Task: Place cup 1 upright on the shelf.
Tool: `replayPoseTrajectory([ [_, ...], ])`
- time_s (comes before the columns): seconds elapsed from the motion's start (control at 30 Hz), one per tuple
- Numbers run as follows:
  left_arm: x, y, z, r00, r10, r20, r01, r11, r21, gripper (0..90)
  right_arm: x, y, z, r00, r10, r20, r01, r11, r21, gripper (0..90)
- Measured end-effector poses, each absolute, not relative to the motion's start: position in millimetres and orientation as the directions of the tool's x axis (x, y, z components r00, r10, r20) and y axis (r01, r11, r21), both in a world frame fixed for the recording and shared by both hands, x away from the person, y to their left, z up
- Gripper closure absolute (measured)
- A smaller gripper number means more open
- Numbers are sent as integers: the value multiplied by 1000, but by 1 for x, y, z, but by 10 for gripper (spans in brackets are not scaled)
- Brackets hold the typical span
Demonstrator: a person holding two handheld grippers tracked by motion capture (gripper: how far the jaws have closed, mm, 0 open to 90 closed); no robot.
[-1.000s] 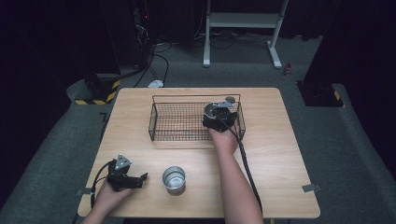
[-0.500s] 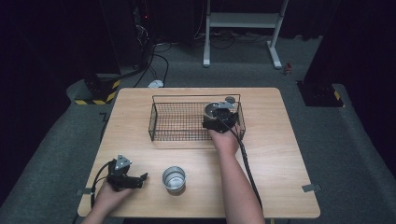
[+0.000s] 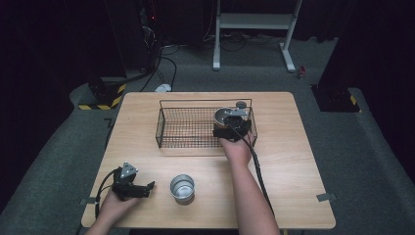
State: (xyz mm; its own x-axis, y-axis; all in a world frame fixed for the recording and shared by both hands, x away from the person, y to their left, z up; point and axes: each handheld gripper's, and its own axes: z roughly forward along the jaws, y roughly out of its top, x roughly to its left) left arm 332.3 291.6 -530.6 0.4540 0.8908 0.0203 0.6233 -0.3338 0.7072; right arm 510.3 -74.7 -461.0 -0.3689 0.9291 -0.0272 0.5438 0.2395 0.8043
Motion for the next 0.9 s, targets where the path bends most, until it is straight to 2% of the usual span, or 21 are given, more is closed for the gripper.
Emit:
replayPoseTrajectory([
  [0.4, 332, 292, -530, 454, 891, 24, 622, -336, 707, 4, 495, -86, -459, -370, 929, -6, 540, 220, 812, 74],
  [0.9, 332, 291, -531, 453, 891, 21, 623, -333, 708, 3, 458, -106, -452, -388, 922, 3, 504, 209, 838, 76],
])
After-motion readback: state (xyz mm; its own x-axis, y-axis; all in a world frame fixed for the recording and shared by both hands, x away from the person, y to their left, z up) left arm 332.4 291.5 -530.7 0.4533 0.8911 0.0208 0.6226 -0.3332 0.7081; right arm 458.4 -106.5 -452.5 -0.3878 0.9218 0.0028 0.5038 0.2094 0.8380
